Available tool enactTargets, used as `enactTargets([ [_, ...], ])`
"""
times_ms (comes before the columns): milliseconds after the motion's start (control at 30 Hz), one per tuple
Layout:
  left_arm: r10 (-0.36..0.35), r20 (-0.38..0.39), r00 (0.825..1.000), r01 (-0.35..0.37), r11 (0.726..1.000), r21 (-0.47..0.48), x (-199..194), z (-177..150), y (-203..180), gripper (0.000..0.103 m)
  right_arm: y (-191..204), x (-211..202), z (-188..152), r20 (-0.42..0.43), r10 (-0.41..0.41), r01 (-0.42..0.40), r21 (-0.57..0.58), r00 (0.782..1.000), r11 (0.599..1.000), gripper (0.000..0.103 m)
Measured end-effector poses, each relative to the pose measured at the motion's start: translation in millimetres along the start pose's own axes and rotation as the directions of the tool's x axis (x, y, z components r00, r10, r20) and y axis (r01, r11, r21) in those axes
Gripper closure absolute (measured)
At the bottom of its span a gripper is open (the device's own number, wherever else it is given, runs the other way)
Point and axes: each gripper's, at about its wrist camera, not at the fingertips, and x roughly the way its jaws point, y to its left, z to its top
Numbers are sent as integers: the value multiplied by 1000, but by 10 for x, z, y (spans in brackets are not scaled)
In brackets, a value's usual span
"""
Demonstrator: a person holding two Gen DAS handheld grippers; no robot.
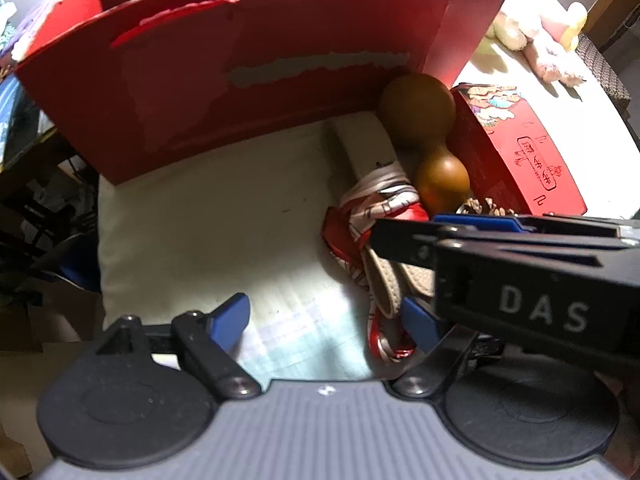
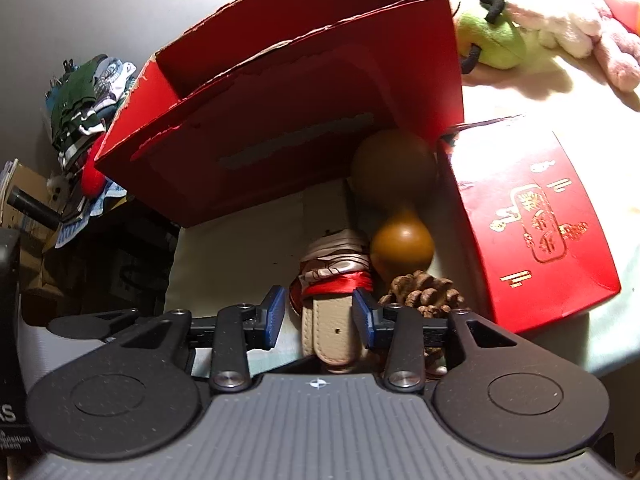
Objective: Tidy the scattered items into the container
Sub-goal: 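Reach the right tool down to the beige leather strap and grasp it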
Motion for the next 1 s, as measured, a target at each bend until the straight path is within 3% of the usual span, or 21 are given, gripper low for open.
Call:
enactTargets([
  [200, -40, -9, 999, 40, 999, -16, 29, 33, 66, 16, 109, 55, 63, -9, -56, 56, -41, 998, 998, 59],
  [267, -47, -1, 999, 47, 999, -6, 22, 30, 73, 16, 168, 99, 81, -10, -77, 76, -69, 997, 995, 52],
  [400, -58, 24, 998, 58, 998, 23, 3, 11, 78, 16, 194, 219, 94, -24, -106, 103, -97, 994, 990, 46],
  [500, -65, 23, 998, 64, 997, 37, 34, 37, 58, 16, 159, 217, 113, -14, -105, 103, -92, 994, 990, 56],
  [567, -76, 25, 997, 75, 996, 41, 34, 51, 56, 16, 84, 202, 146, -18, -84, 83, -62, 996, 995, 65],
  [633, -86, 33, 996, 84, 995, 47, 14, 54, 85, 16, 30, 187, 175, -27, -50, 49, -36, 998, 998, 67],
  [1000, -79, 24, 997, 79, 997, -4, -27, -25, 414, 16, -36, 187, 146, -62, 73, -73, 7, 995, 997, 62],
])
